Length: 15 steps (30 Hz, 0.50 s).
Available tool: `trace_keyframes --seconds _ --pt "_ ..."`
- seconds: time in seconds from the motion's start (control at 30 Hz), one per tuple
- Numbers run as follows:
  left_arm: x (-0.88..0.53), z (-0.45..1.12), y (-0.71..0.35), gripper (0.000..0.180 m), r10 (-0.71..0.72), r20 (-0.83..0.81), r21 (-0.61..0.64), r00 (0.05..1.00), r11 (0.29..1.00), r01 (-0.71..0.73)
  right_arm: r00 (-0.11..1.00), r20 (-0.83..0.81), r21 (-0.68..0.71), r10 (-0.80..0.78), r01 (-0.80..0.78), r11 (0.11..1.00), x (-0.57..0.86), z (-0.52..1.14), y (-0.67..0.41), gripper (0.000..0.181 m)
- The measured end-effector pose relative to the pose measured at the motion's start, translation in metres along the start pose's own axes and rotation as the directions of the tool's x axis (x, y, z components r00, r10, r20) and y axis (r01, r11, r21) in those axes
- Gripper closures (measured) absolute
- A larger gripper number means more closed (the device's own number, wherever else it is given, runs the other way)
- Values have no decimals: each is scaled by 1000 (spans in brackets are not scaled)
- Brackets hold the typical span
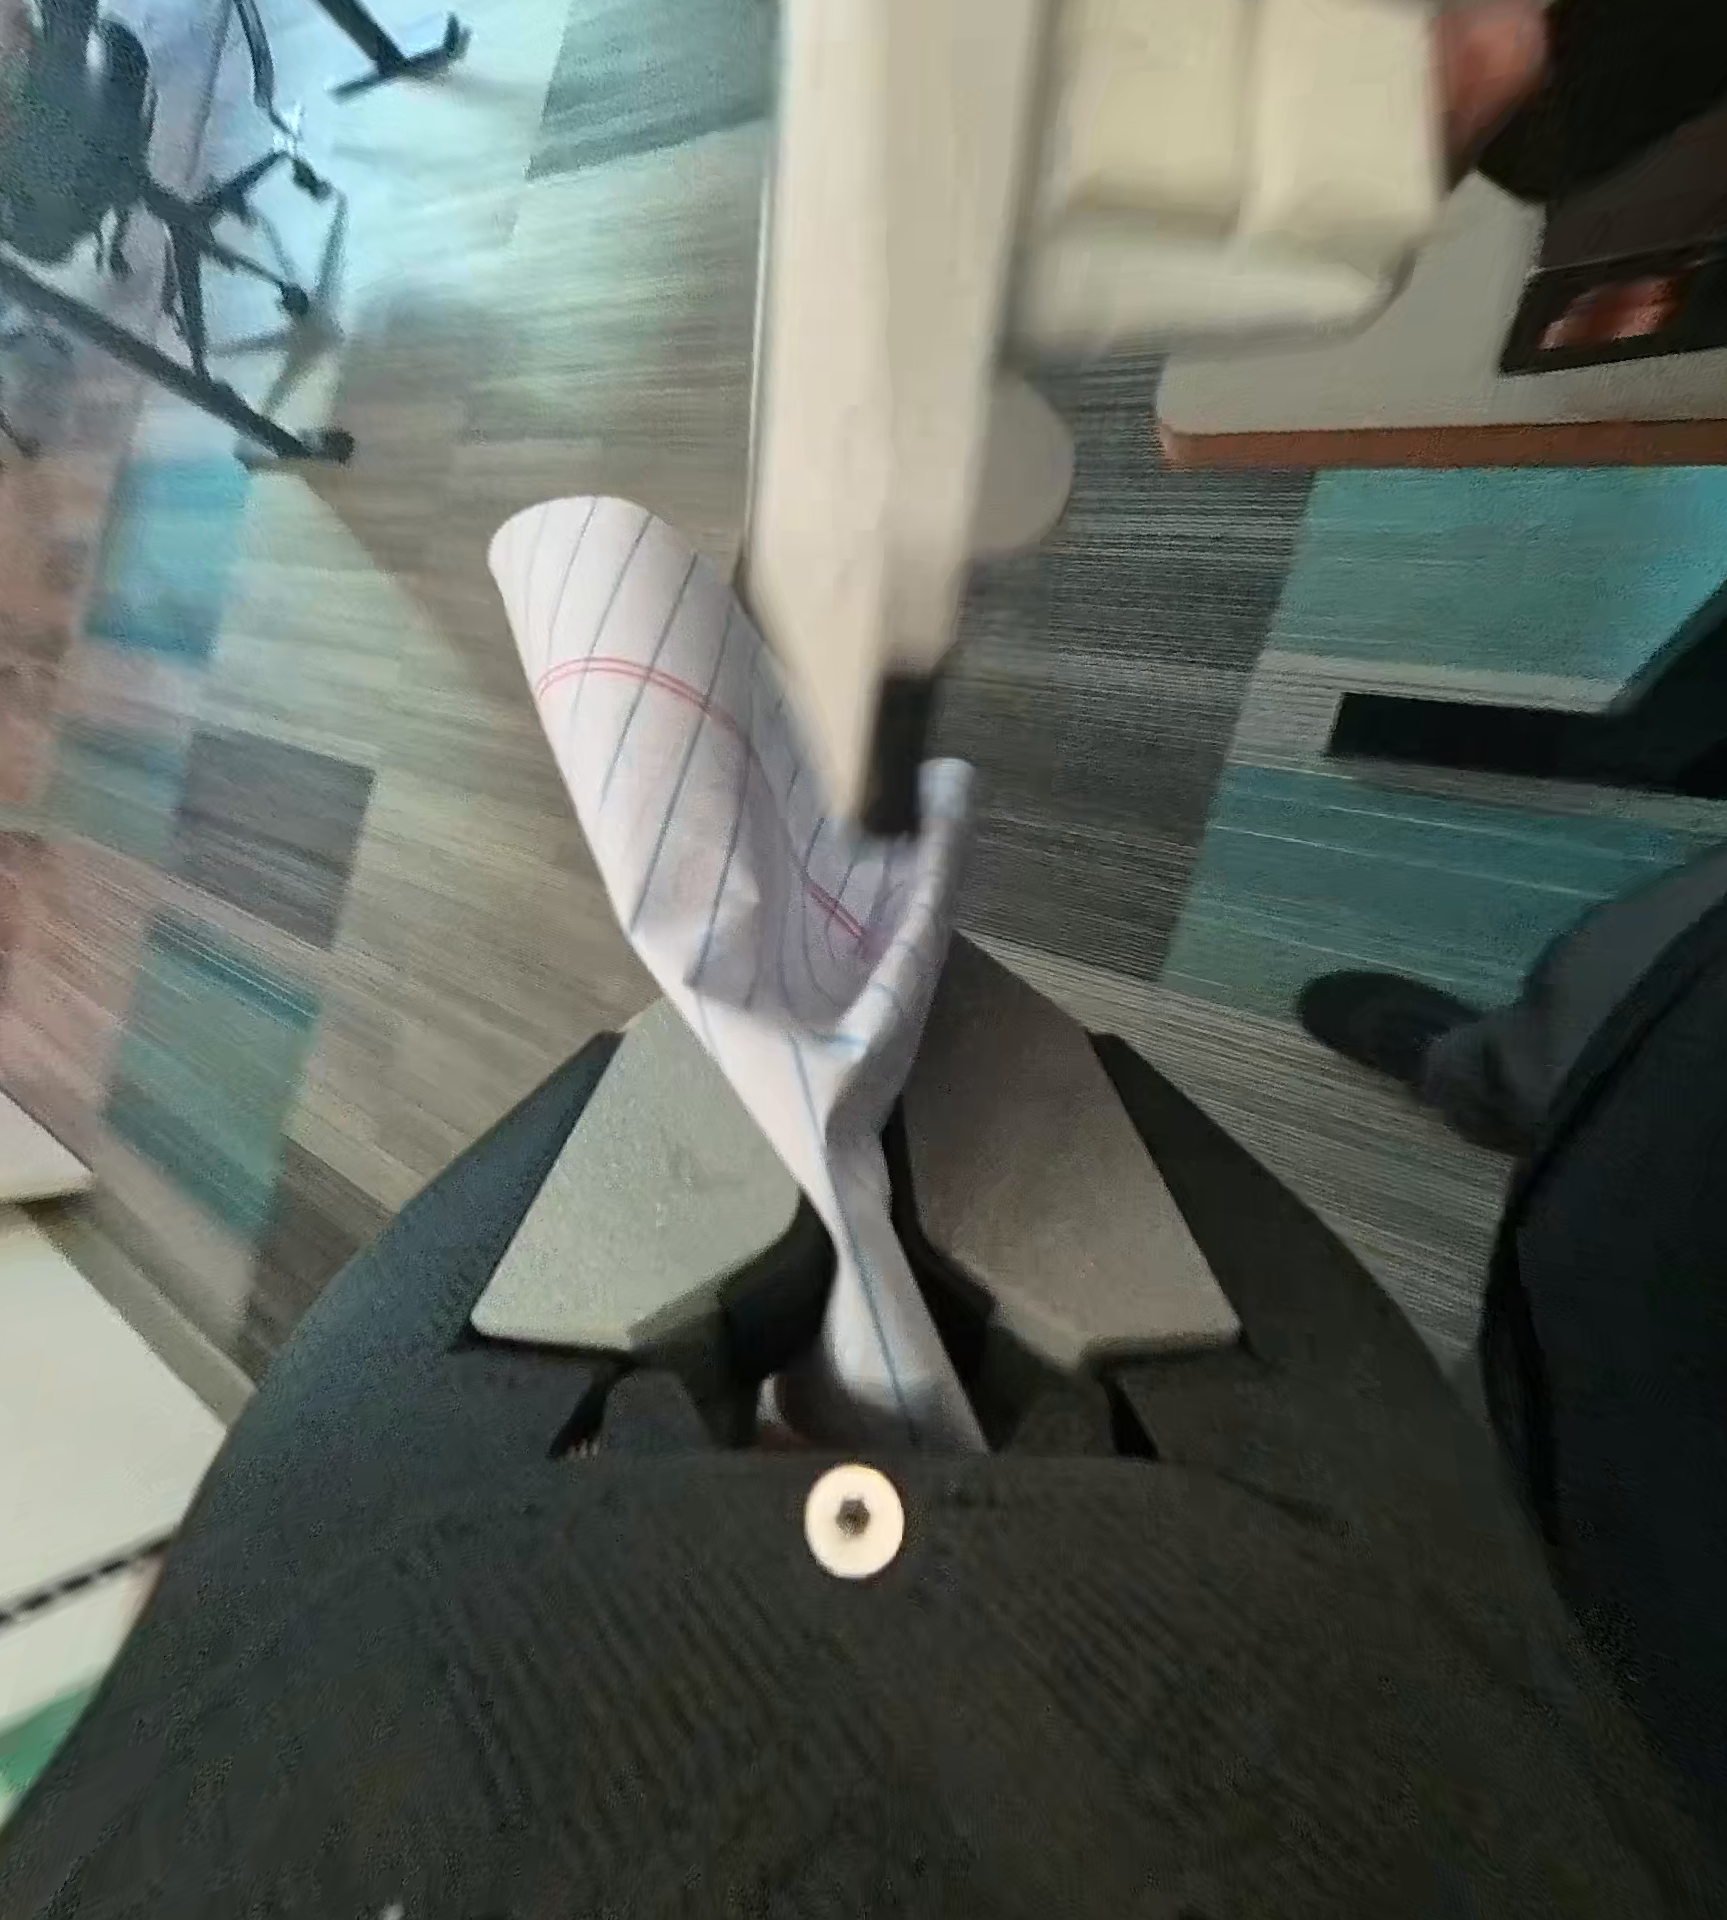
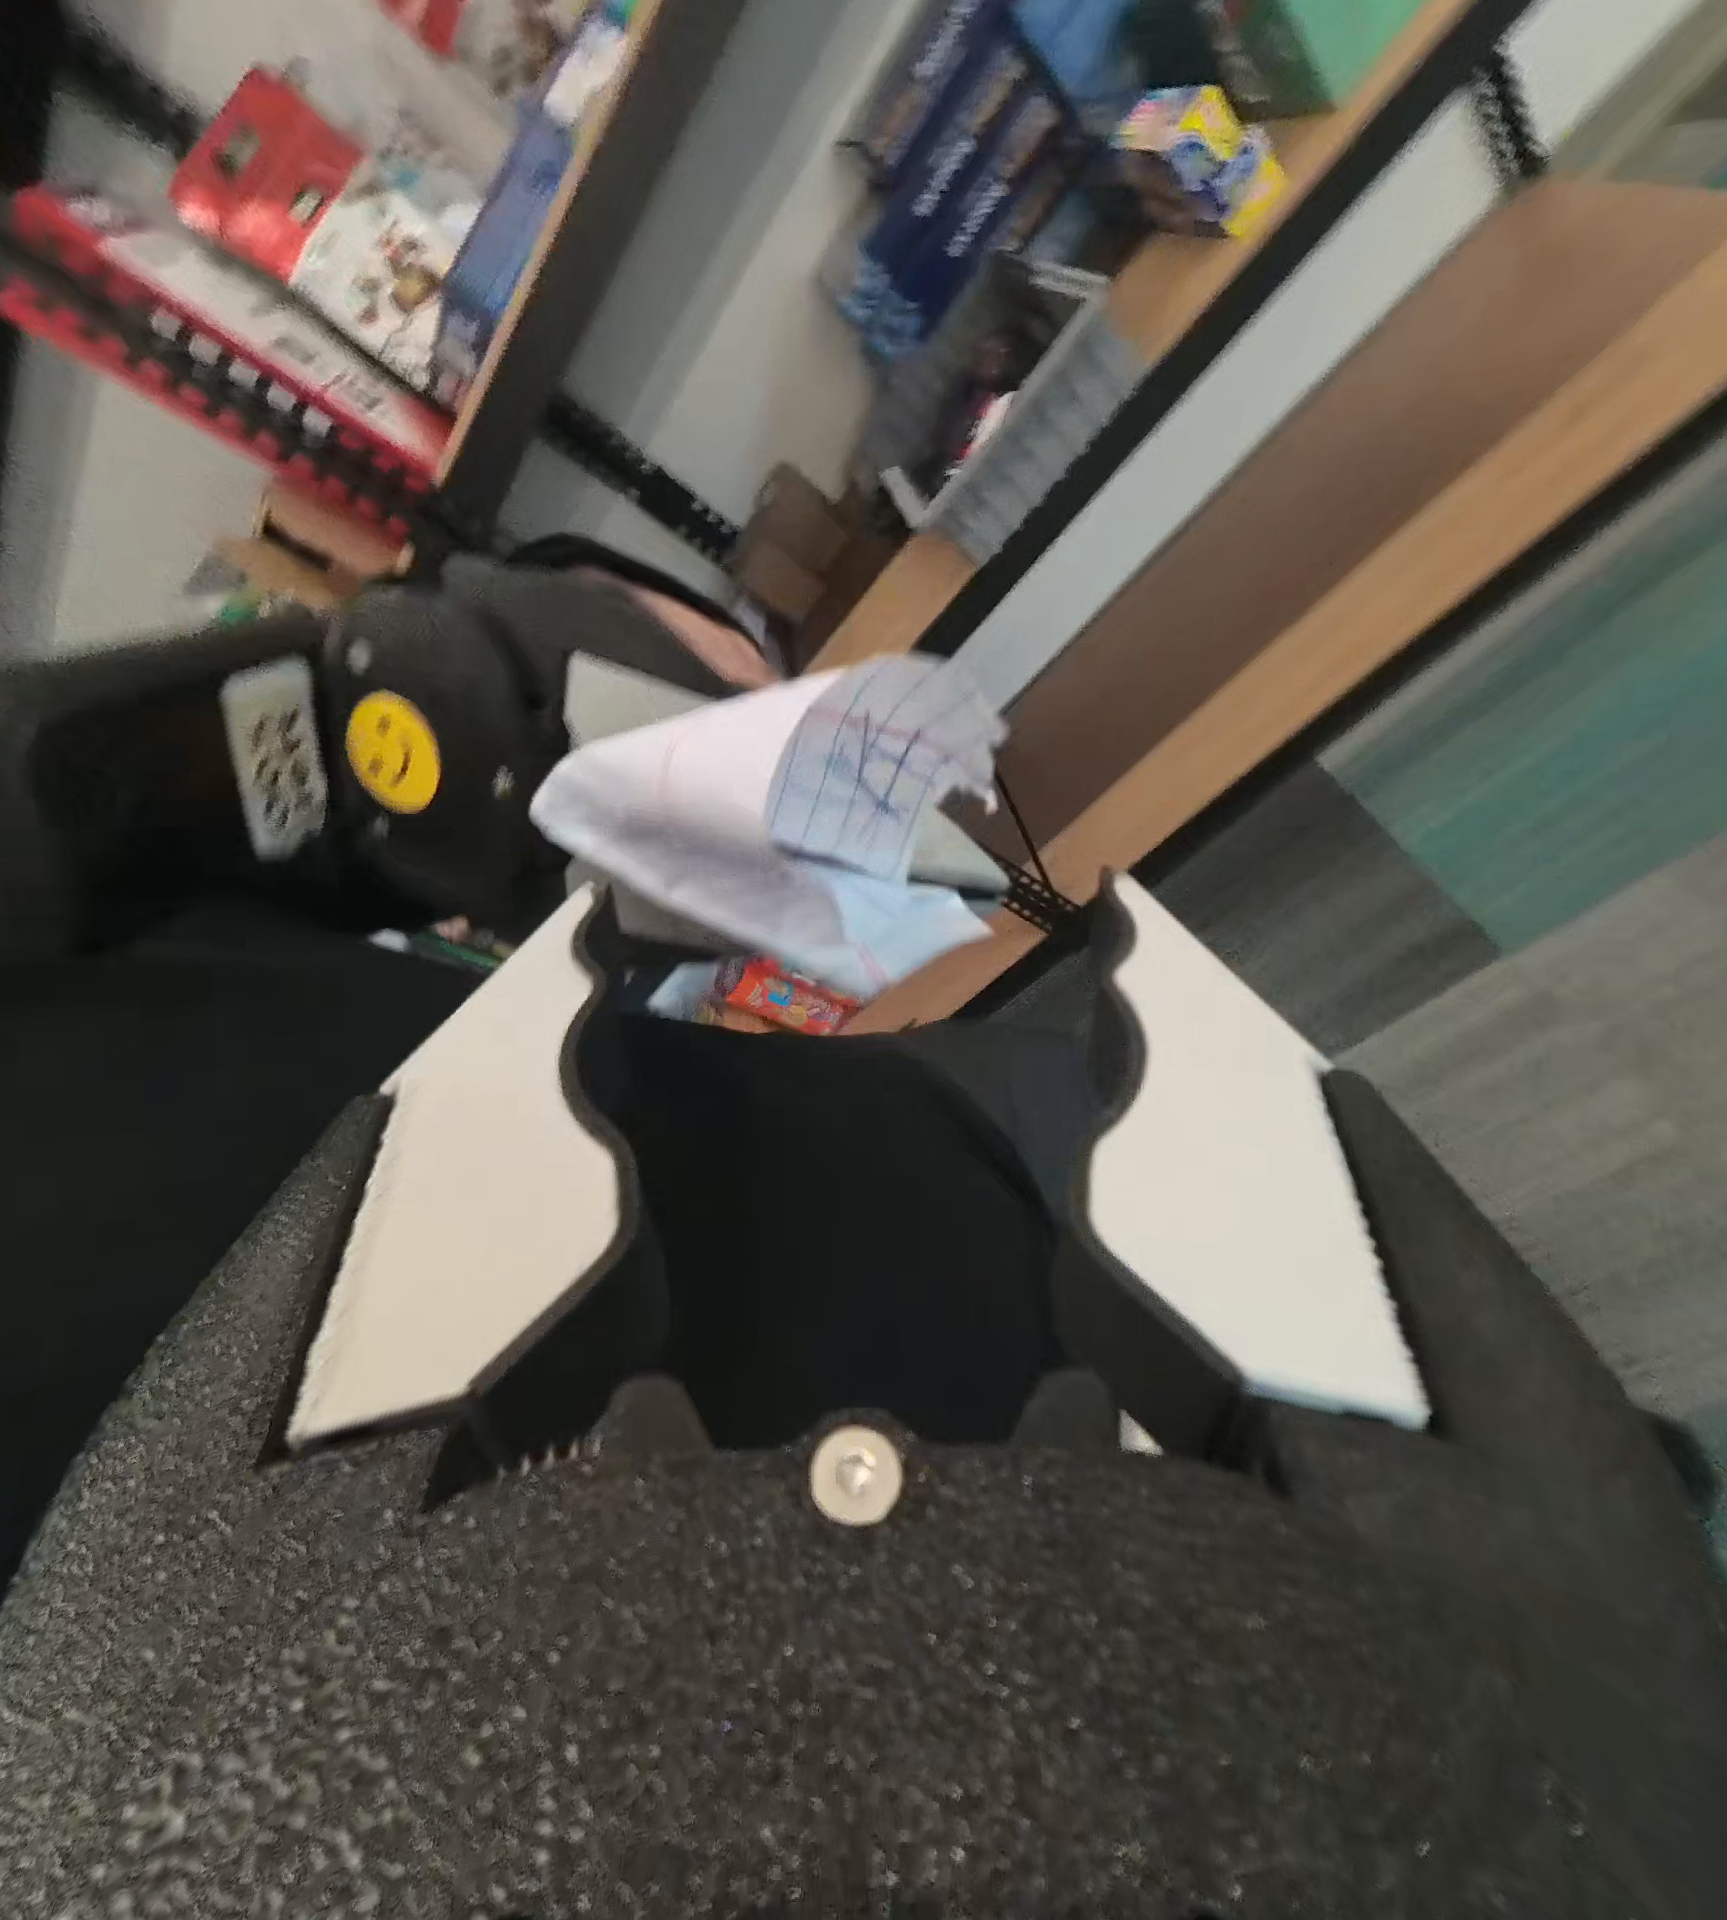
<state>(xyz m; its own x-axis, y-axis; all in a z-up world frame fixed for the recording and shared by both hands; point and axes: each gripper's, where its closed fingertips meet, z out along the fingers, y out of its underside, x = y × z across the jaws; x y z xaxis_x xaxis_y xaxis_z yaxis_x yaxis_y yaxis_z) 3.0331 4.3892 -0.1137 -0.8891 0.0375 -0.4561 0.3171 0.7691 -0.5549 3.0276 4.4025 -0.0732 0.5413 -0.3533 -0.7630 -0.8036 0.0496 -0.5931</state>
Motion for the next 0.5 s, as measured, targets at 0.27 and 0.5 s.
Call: trace_keyframes --seconds 0.27,0.5 --pt "-67 122 -63 180 182 -49 106 982 979 -176 982 -24 280 189 -175 944 91 -77 -77 123" --pt "-162 224 -71 180 218 -17 187 976 959 -211 951 -153 368 269 -198 908 196 -120 -153 129"
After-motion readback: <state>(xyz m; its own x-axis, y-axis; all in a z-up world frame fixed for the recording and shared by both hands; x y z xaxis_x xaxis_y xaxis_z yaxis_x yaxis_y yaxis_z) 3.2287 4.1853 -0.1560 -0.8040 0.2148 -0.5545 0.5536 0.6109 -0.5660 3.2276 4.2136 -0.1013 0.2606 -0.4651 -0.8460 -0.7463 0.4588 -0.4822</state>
